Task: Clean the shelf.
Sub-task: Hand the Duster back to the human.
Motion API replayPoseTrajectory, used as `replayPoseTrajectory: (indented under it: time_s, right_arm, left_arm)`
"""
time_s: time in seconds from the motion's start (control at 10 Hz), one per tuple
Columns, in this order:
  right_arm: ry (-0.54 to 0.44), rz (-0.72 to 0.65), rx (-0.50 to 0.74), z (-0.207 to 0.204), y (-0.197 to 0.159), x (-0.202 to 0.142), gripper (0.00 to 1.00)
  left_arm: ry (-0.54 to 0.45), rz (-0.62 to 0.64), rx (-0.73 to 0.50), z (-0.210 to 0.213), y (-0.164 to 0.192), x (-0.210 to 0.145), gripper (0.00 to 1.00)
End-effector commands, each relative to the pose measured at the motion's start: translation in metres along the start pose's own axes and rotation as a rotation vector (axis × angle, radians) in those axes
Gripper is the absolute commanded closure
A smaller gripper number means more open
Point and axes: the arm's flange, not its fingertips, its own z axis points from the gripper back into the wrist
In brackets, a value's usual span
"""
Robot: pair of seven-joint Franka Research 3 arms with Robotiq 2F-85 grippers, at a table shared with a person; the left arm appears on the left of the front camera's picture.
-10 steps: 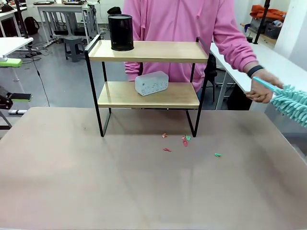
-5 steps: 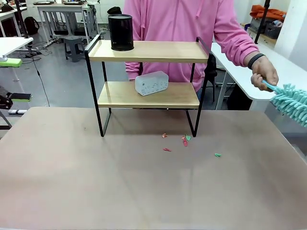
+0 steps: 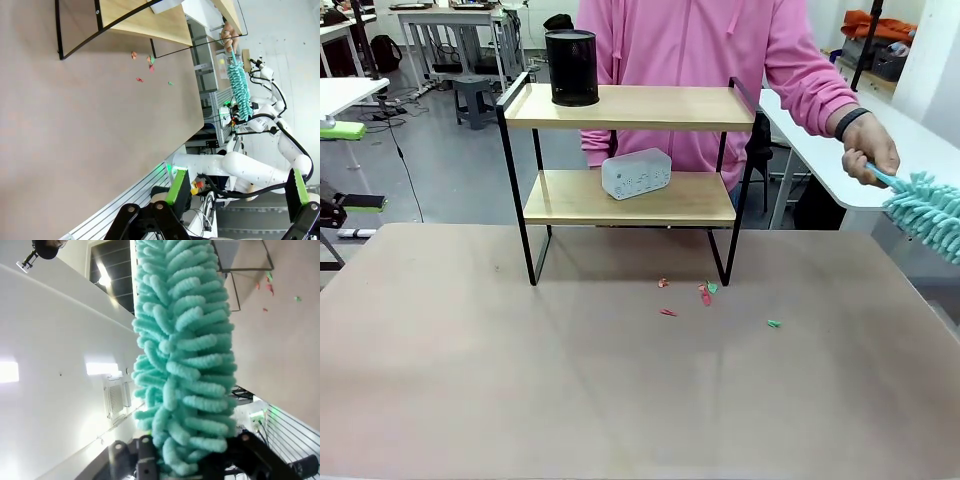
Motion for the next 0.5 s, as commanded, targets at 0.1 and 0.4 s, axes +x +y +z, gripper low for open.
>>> replayPoseTrajectory:
  time_s: [0.1,0.4]
  right_arm:
    - [0.014,0.011,0.006,-0.001,0.002,-0.006,0.0]
    - [0.062,0.024,-0.02,-0.026,0.009,-0.017,0.0]
  left_arm:
    - [0.008,-0.002,-0.001,0.003,-0.002,-0.001,0.03]
    - [0.008,-0.002,-0.001,0.003,-0.002,-0.001,0.03]
